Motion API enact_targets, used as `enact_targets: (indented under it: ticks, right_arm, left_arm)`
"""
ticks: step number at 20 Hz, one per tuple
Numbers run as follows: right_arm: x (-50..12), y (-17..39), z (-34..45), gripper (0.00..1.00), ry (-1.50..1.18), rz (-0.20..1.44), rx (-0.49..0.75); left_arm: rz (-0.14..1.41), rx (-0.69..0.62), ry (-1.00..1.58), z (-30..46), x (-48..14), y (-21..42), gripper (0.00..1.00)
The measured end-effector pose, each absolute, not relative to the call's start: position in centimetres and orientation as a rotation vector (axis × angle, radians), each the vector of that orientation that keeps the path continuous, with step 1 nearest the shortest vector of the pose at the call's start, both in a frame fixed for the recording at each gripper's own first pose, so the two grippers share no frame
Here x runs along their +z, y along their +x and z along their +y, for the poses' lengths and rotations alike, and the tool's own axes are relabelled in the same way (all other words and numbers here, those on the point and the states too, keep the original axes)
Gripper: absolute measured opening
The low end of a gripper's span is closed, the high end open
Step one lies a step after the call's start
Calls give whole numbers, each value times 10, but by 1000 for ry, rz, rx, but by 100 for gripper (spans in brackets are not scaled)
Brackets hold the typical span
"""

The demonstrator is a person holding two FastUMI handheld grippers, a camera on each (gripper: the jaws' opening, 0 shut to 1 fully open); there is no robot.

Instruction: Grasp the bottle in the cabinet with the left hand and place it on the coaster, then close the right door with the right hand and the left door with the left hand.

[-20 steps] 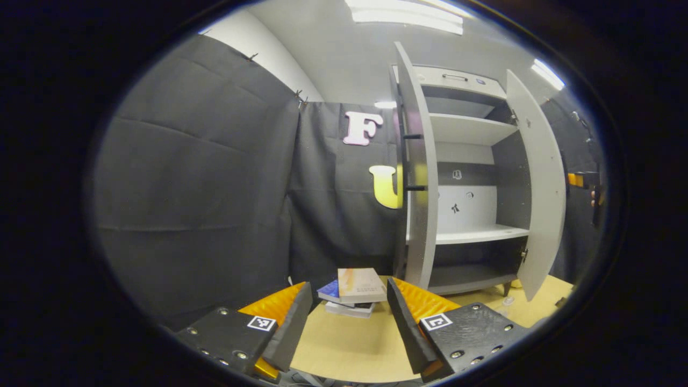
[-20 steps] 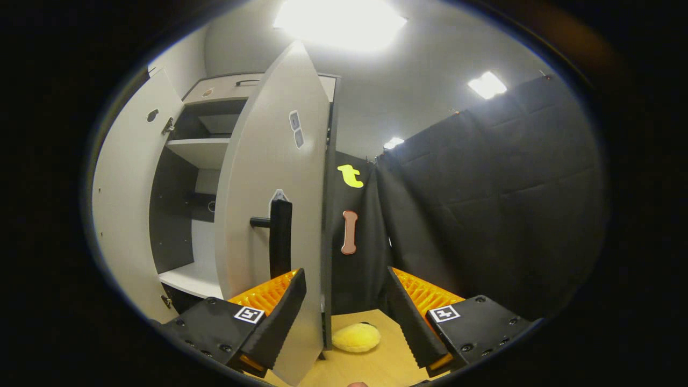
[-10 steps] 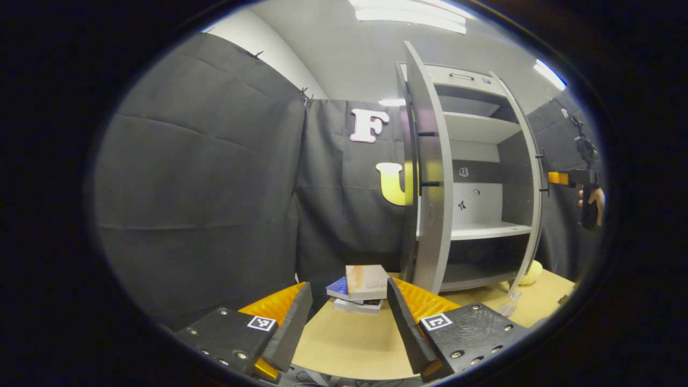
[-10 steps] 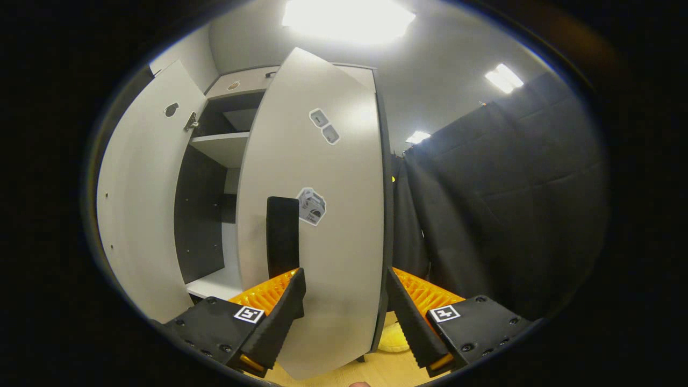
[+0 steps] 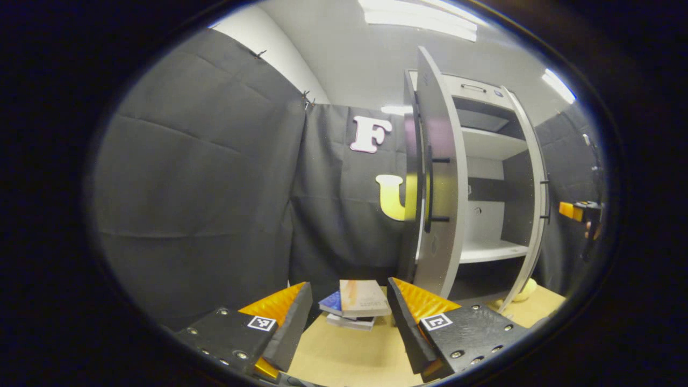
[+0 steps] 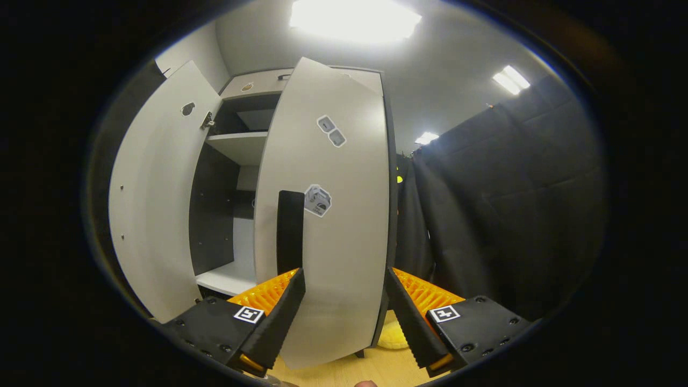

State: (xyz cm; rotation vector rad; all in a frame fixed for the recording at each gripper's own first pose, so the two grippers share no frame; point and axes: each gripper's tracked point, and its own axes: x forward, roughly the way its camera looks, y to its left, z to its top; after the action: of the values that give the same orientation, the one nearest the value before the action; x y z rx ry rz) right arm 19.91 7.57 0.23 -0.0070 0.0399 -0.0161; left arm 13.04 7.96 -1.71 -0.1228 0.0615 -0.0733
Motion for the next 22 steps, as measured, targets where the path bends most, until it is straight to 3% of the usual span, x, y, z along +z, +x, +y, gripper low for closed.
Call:
enact_targets:
  ticks: [10,19,20,22]
  right_arm:
    - [-25,153,37,96,-90,93,-52]
    - [-43,132,-5,96,-110,127,-102]
    - [-44,129,-11,96,-109,126,-108]
    - [-45,129,-21,96,-108,128,-116]
  left_arm:
    - [-40,-93,-88,57,65,223,82]
    - [-71,-54,-113,36,71,241,81]
    - [-69,-61,-121,32,72,239,77]
    - [-58,-95,-137,19,71,239,88]
